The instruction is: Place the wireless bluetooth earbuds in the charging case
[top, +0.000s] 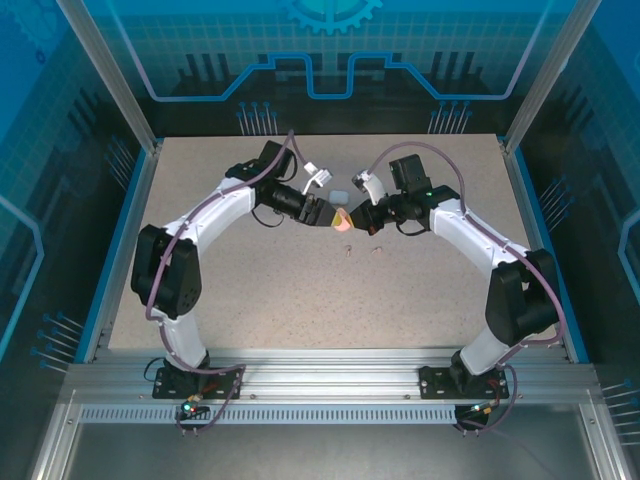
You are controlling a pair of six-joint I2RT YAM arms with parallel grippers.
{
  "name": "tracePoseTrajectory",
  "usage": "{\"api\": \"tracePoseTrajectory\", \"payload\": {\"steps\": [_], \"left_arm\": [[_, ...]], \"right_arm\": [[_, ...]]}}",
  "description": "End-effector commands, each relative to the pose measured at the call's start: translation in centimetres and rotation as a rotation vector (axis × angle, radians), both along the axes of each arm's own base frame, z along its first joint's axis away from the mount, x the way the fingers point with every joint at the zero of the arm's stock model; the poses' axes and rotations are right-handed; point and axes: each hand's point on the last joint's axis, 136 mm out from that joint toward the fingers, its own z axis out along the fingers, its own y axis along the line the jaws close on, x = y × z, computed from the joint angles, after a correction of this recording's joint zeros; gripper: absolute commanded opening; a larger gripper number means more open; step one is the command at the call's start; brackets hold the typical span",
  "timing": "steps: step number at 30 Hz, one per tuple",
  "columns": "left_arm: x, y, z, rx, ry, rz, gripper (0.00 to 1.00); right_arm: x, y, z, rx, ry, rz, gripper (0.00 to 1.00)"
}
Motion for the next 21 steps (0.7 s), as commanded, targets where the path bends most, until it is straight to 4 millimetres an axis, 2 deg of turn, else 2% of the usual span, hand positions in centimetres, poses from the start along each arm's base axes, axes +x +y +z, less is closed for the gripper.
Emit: {"api": "tracePoseTrajectory", "payload": {"steps": [1, 12, 18, 21], "left_arm": [[-0.5, -0.7, 1.0, -0.039, 0.007, -0.058, 0.57], [-1.9, -1.5, -0.1, -0.013, 0.054, -0.121, 0.52], [-2.1, -1.6, -0.2, -0.009, 0.064, -0.135, 0.40], [-2.0, -1.7, -0.3, -0.006, 0.069, -0.141, 0.38]], "right_arm": [[-0.4, 0.3, 1.8, 0.030, -0.013, 0.039, 0.00], [-1.1, 0.8, 2.3, 0.018, -0.020, 0.070, 0.00], [-1.3, 1.0, 2.3, 0.013, -0.024, 0.079, 0.00], [-1.5, 1.1, 2.2, 0.001, -0.027, 0.087, 0.00]]}}
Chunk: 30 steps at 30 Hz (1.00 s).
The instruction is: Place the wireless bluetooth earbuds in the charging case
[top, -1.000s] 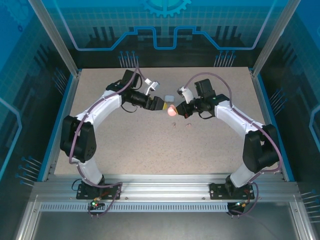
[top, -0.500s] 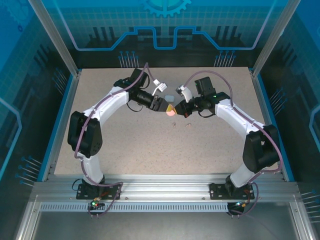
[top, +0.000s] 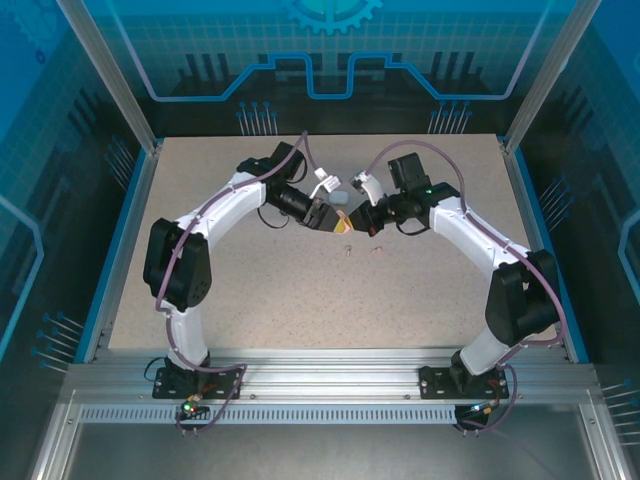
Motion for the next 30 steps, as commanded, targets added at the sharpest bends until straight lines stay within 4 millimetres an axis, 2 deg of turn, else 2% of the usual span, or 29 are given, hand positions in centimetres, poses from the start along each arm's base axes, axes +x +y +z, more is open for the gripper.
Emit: {"api": "tracePoseTrajectory", "payload": {"steps": [1, 13, 23, 25, 27, 28, 30], "left_arm": [[-0.3, -0.4, 0.4, -0.021, 0.015, -0.035, 0.38], [-0.5, -0.7, 0.1, -0.026, 0.038, -0.061, 0.29], [-0.9, -0.6, 0.0, -0.028, 0.042, -0.072, 0.00], [-0.9, -0.6, 0.0, -0.027, 0.041, -0.070, 0.00], [-0.9, -0.5, 0.1, -0.025, 0.026, -0.065, 0.00], [-0.9, -0.5, 0.1, -0.026, 0.016, -0.063, 0.00], [-0.7, -0.4, 0.5, -0.028, -0.013, -0.051, 0.00]], "right_arm": [[-0.6, 0.7, 1.8, 0.009, -0.037, 0.040, 0.00], [-0.5, 0.7, 1.4, -0.010, -0.044, 0.037, 0.00], [0.2, 0.4, 1.4, -0.015, -0.041, -0.005, 0.00], [0.7, 0.0, 1.5, -0.020, -0.044, -0.037, 0.10], [1.3, -0.6, 1.9, -0.011, -0.048, -0.076, 0.27], [1.5, -0.9, 2.2, -0.006, -0.049, -0.099, 0.32], [1.8, -1.7, 3.0, 0.012, -0.054, -0.138, 0.35]]}}
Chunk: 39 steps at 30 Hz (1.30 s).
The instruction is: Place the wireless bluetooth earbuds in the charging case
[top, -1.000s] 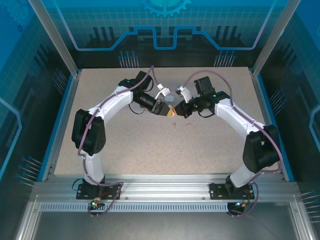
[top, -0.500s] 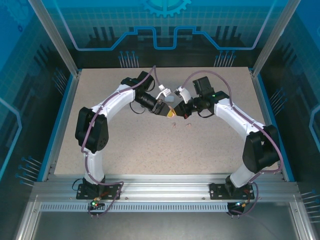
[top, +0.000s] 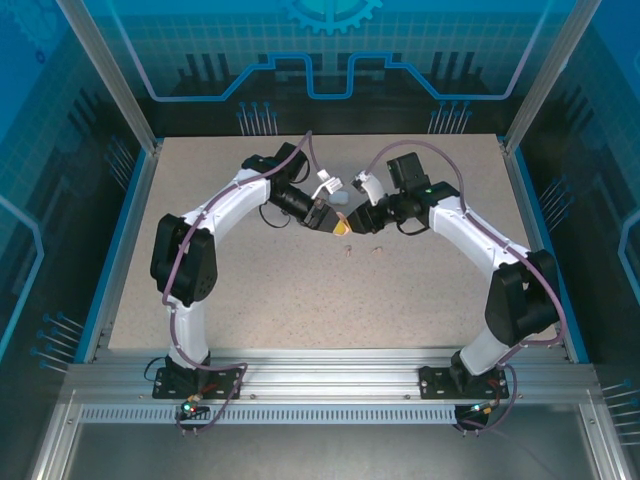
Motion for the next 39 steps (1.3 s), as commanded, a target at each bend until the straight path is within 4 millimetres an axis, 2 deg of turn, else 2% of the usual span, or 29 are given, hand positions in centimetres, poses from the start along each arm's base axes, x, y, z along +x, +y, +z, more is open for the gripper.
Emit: {"api": "tracePoseTrajectory", "payload": {"steps": [1, 4, 9, 13, 17, 21, 25, 27, 30, 34, 39], "left_arm": [[-0.7, 0.0, 1.3, -0.030, -0.049, -0.006, 0.00], [-0.4, 0.5, 1.9, -0.033, -0.104, 0.028, 0.00], [-0.4, 1.3, 3.5, -0.054, -0.218, 0.100, 0.00], [-0.4, 1.8, 4.6, -0.068, -0.296, 0.174, 0.00], [-0.4, 2.4, 6.5, -0.118, -0.413, 0.244, 0.00], [0.1, 3.3, 8.6, -0.163, -0.574, 0.358, 0.00], [1.0, 5.4, 10.5, -0.180, -0.784, 0.533, 0.00], [1.5, 7.0, 11.4, -0.188, -0.892, 0.647, 0.00], [1.9, 9.1, 12.8, -0.199, -1.018, 0.781, 0.00], [1.8, 10.6, 14.3, -0.203, -1.144, 0.857, 0.00], [0.7, 11.2, 15.9, -0.249, -1.337, 0.861, 0.00]], "right_arm": [[1.3, -1.4, 3.9, 0.058, -0.080, -0.093, 0.38], [1.5, -2.9, 5.5, 0.093, -0.095, -0.163, 0.44], [0.5, -4.8, 7.9, 0.187, -0.115, -0.234, 0.61], [-0.2, -5.6, 8.0, 0.191, -0.084, -0.297, 0.67], [-0.1, -6.7, 6.0, 0.158, 0.005, -0.410, 0.68], [0.0, -6.9, 2.5, 0.102, 0.104, -0.496, 0.68], [-0.2, -5.6, -0.7, 0.035, 0.185, -0.504, 0.68], [-0.4, -4.4, -2.1, -0.003, 0.212, -0.489, 0.68], [-0.3, -3.5, -4.2, -0.095, 0.257, -0.522, 0.67], [0.0, -3.0, -6.7, -0.218, 0.307, -0.578, 0.66], [0.3, -2.3, -8.7, -0.331, 0.327, -0.628, 0.65]]}}
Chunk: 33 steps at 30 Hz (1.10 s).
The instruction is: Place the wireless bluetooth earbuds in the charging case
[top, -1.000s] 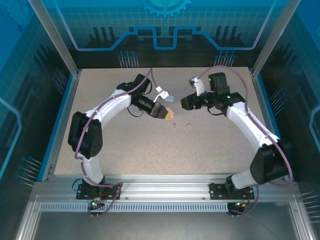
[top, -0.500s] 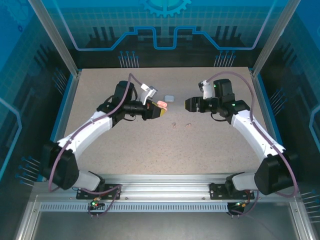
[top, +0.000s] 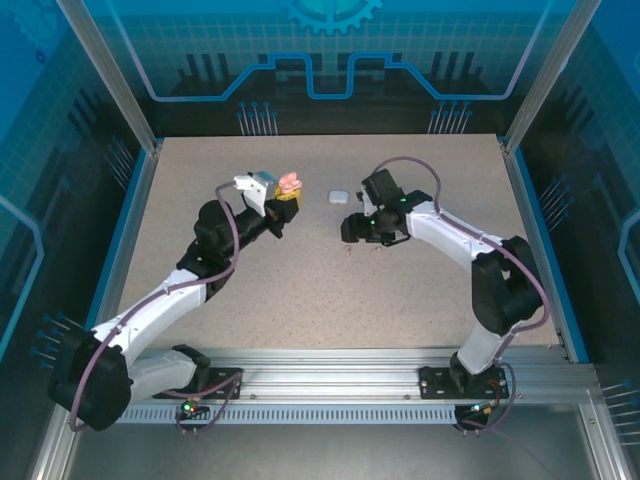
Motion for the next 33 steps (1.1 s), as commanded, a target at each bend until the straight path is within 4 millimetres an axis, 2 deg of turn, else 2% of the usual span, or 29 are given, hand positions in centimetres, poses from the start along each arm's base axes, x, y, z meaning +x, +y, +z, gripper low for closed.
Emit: {"api": "tracePoseTrajectory", "payload": {"steps": [1, 9, 14, 23, 33], "left_arm": [[-0.9, 1.0, 4.2, -0.007, -0.240, 0.063, 0.00], [-1.9, 1.2, 5.4, 0.046, -0.365, 0.089, 0.00], [-1.8, 1.4, 5.2, 0.092, -0.401, 0.128, 0.00], [-0.5, 2.7, 5.7, 0.097, -0.394, 0.239, 0.00], [-0.5, 2.4, 5.9, 0.082, -0.374, 0.218, 0.00]], "right_arm": [[0.0, -0.5, -0.8, -0.090, 0.034, -0.067, 0.65], [0.8, 0.0, -1.7, -0.143, 0.070, -0.114, 0.65], [1.4, 0.1, -2.3, -0.186, 0.095, -0.143, 0.64], [1.4, 0.7, -4.5, -0.274, 0.154, -0.159, 0.60], [1.0, 0.5, -6.8, -0.339, 0.196, -0.176, 0.53]]}}
